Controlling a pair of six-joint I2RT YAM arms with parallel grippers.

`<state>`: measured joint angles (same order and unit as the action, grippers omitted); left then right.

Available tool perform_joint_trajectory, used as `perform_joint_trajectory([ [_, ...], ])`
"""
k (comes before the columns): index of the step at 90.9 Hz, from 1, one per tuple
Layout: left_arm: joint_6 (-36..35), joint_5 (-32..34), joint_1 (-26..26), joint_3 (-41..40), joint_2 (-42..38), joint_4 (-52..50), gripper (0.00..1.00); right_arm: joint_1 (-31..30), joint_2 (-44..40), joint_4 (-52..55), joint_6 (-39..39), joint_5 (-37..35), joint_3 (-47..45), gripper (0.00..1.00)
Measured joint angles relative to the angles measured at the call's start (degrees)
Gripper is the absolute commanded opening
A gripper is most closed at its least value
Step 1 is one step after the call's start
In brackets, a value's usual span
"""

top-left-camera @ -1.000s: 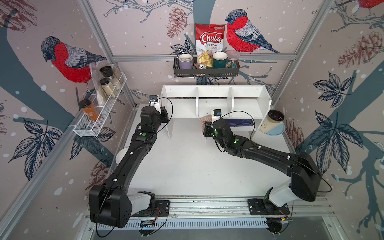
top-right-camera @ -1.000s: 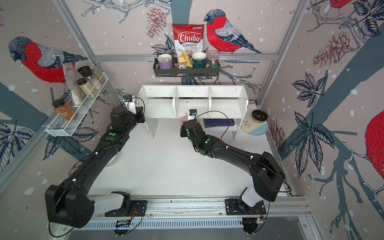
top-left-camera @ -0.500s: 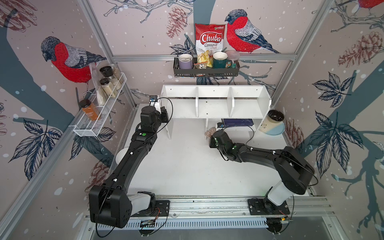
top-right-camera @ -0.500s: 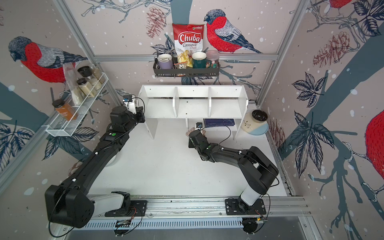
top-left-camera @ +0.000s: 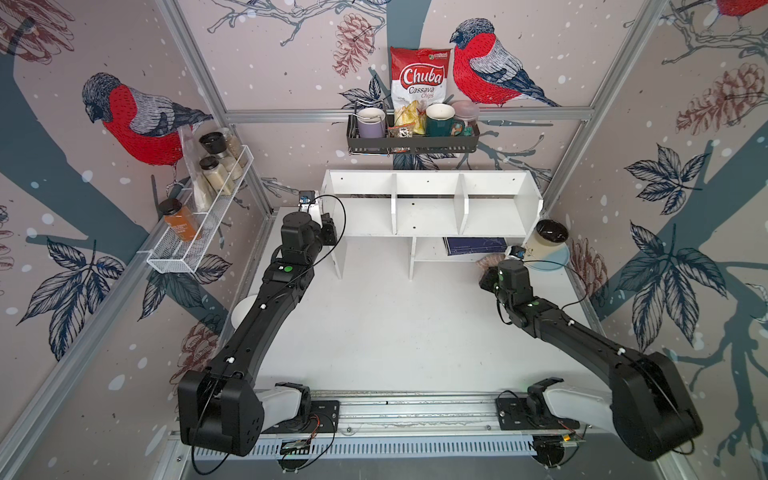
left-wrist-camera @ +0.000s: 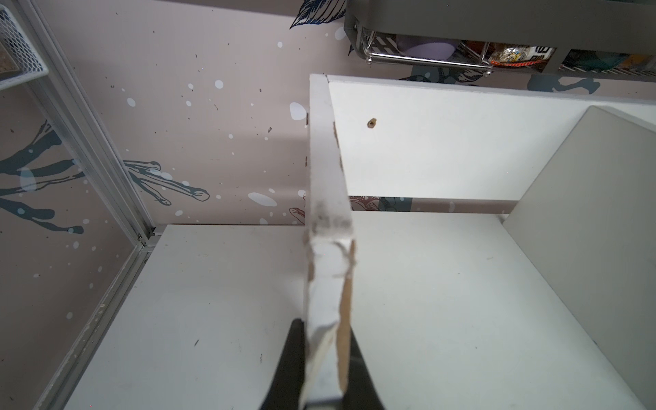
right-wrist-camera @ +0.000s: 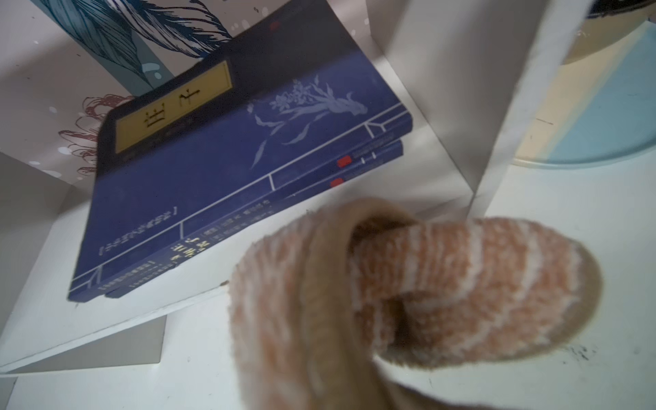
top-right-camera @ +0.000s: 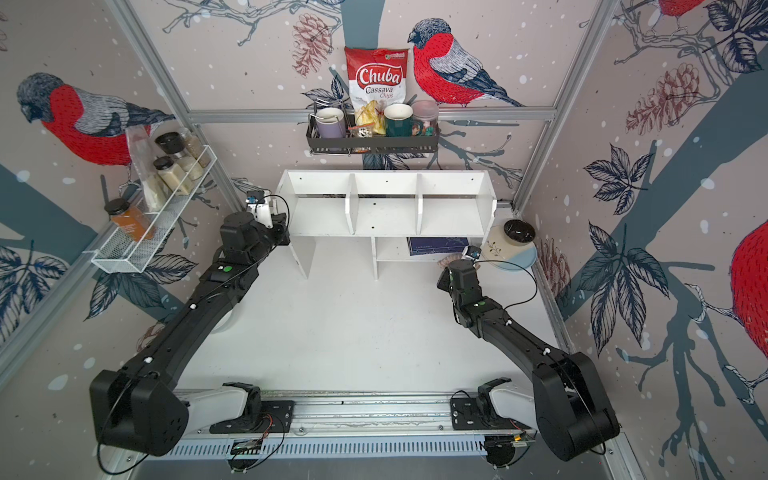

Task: Wipe the bookshelf clean with a cloth
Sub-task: Wipe the dust from the shelf.

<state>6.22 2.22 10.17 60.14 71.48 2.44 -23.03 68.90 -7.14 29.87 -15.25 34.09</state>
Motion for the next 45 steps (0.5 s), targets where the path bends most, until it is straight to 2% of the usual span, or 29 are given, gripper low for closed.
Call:
perform_joint_trajectory([
  [8,0.0,0.0,0.0,0.0,0.0,0.0,0.00,-3.9,0.7,2.1,-1.5,0.3,2.8,0.00],
  [32,0.0,0.0,0.0,0.0,0.0,0.0,0.00,-23.9,9.5,6.3,-5.9,-1.6,20.0,0.00],
  [45,0.0,0.1,0.0,0.0,0.0,0.0,0.00,-26.0,13.1,7.1,-6.1,-2.2,25.9,0.00],
])
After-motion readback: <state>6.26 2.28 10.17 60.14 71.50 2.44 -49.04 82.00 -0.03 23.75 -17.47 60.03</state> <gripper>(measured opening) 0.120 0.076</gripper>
